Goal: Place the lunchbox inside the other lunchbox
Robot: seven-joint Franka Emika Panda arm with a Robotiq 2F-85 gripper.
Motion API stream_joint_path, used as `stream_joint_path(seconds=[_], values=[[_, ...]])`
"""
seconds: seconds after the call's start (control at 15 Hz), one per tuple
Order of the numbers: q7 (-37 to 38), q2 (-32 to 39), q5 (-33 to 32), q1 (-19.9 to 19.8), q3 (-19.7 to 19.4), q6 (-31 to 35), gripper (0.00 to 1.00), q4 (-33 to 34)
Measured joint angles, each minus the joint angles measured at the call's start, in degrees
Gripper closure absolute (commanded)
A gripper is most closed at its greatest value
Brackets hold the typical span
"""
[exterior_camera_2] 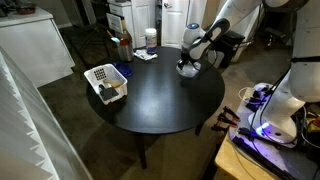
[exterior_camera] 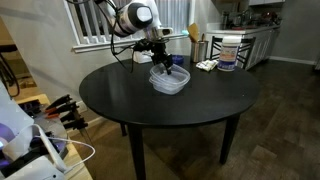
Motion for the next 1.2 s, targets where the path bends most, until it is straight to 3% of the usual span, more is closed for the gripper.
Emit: stream_joint_path(seconds=[0.13,0.6,1.2], values=[[0.1,-0.8,0.0,0.8,-0.3,-0.1,0.01,-0.8],[1.7,-8.9,2.8,4.5,2.2,-0.2,0.00,-9.5],[13.7,-17.1,3.4,9.1,5.4,-0.2,0.00,-17.5]])
